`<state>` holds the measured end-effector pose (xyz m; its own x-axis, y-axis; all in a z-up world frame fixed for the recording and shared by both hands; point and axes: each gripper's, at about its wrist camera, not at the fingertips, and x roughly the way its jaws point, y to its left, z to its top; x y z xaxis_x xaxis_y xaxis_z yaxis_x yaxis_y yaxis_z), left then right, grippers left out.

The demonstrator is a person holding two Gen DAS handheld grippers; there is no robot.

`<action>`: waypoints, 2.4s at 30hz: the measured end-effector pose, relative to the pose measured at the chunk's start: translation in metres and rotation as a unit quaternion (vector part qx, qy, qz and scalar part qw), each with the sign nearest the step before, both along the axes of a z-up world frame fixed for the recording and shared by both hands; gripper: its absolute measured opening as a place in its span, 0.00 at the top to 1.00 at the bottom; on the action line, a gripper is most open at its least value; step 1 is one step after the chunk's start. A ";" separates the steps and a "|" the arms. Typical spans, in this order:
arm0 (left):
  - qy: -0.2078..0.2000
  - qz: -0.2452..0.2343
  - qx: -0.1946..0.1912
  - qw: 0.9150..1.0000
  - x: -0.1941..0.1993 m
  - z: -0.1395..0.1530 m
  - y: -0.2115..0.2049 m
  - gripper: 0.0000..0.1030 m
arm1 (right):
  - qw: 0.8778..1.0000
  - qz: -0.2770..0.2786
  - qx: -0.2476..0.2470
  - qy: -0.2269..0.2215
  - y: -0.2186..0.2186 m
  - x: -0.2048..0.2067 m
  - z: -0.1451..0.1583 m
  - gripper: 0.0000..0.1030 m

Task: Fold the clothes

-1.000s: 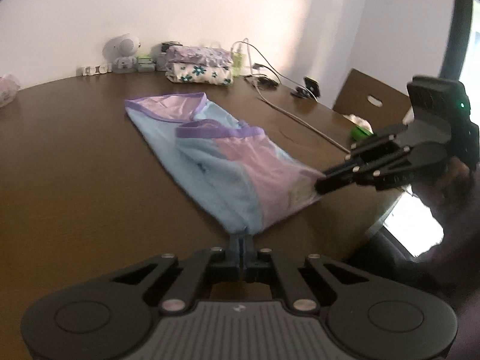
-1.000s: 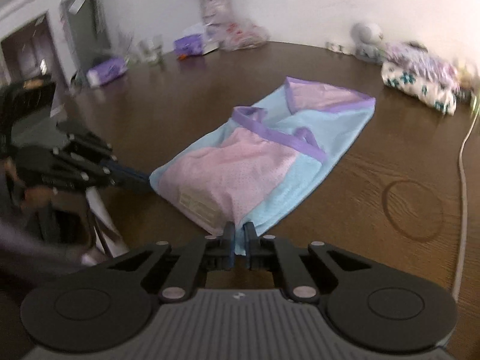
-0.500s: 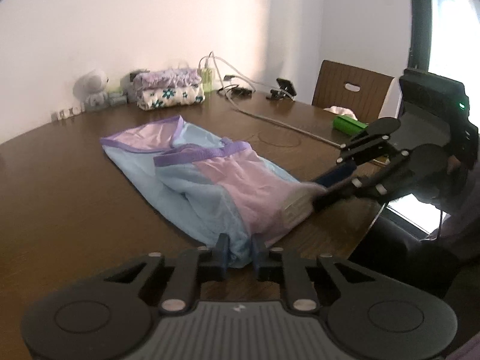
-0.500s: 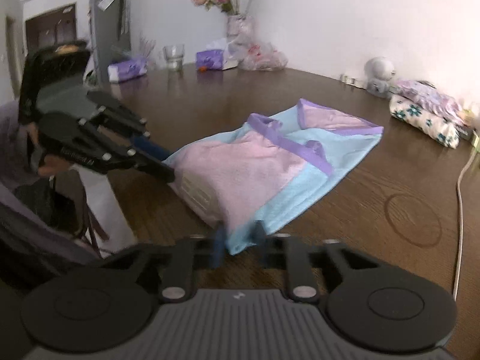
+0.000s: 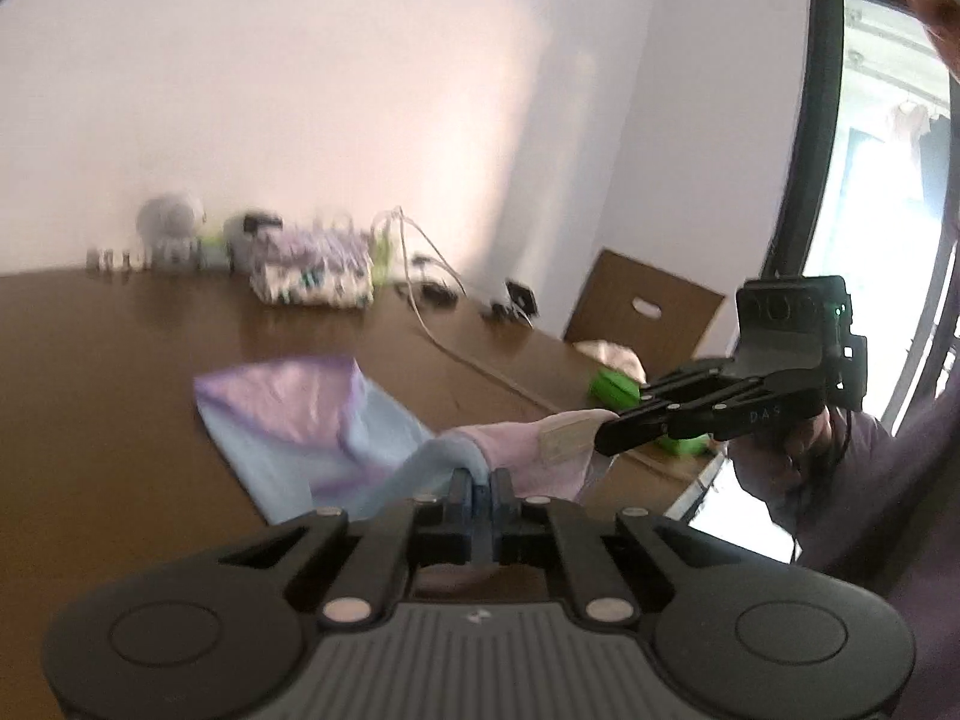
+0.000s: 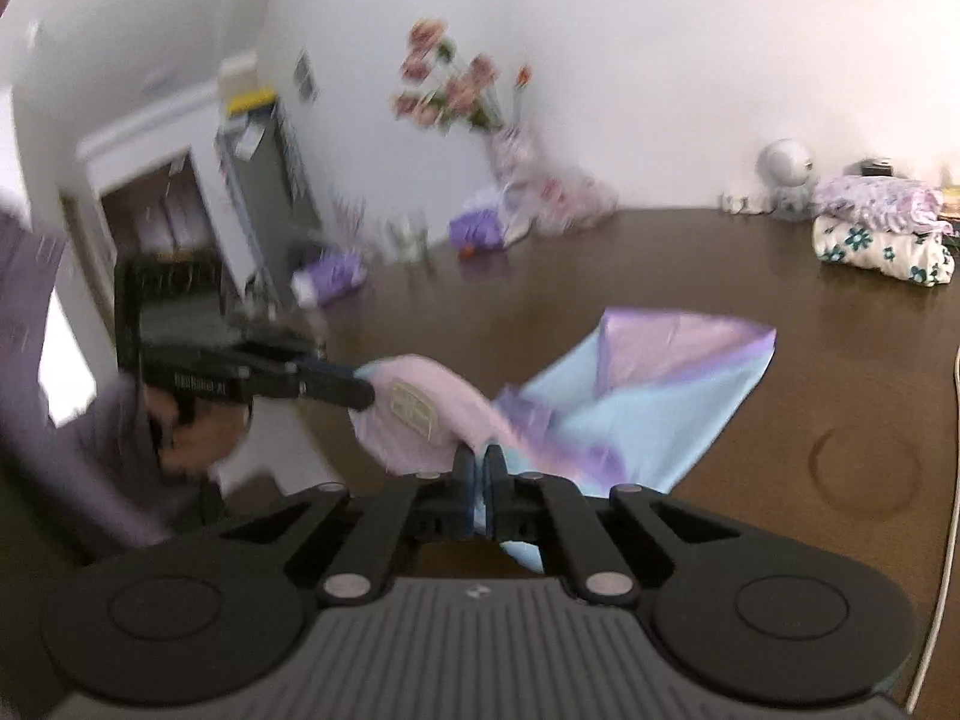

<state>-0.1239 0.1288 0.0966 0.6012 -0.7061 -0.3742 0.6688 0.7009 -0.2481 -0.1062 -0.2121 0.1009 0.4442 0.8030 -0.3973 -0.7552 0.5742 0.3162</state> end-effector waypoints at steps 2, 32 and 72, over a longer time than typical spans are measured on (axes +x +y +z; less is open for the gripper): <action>0.005 0.018 -0.014 1.000 0.025 0.002 -0.002 0.96 | 0.999 -0.032 0.012 0.005 0.003 0.026 0.001 0.98; 0.068 0.219 0.086 0.970 0.082 -0.042 -0.052 0.66 | 0.984 -0.158 -0.081 0.033 0.075 0.103 -0.044 0.81; 0.043 0.239 0.076 0.967 0.071 -0.039 -0.061 0.06 | 0.977 -0.165 -0.132 -0.009 0.008 0.086 -0.054 0.00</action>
